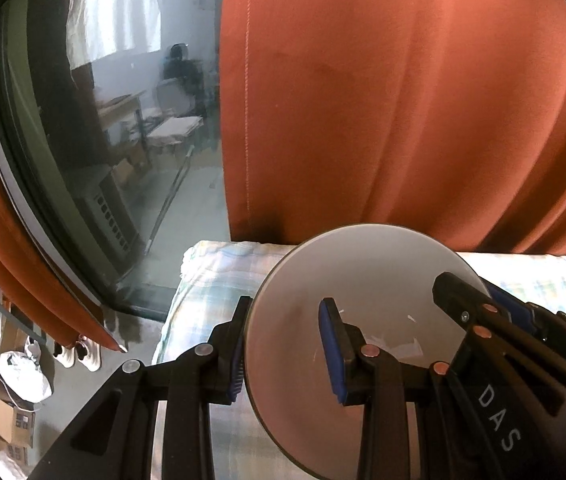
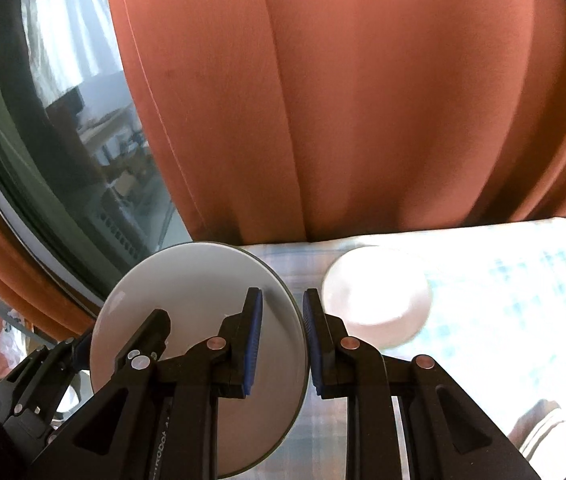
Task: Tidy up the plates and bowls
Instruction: 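Carry the held bowl with both grippers toward the first placed bowl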
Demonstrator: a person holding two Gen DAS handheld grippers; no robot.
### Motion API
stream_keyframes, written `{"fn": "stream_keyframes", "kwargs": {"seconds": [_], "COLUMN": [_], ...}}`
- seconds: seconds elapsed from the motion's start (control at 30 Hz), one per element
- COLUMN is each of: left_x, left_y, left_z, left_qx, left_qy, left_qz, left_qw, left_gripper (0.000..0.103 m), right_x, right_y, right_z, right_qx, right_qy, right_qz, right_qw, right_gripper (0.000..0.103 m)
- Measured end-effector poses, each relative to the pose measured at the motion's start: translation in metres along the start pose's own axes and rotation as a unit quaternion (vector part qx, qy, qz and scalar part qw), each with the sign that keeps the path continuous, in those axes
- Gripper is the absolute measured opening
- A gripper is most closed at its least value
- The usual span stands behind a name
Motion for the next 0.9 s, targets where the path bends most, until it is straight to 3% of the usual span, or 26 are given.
{"fn": "stream_keyframes", "kwargs": {"seconds": [0.37, 0.9], "left_x": [-0.015, -0.068], "left_y": [0.026, 0.096], "left_z": [-0.051, -0.107], "left_qx": [0.01, 0.024], "left_qy": [0.012, -0.009], "left_qz": [0.001, 0.009], "left_qw": [0.9999, 0.9996], "left_gripper": [0.032, 0.032], "right_x": [-0.017, -0.066], "right_y": [0.024, 0.102], "right_z": [-0.067, -0.131], "right_qx": [0.007, 0.023], "right_qy": [0.013, -0.007], "right_qz": [0.01, 0.016], "right_qw": [1.0, 1.0], "right_gripper": [0.025, 0.025]}}
Point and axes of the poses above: each gripper's, at about its wrist camera, not at the fingertips, and z roughly the way its jaws point, y to its right, x to its top, the point moved 3 cm from there along z, roughly the way its jaws point, and after that the axes turned 14 degrees about y, right-handed, at the moved point
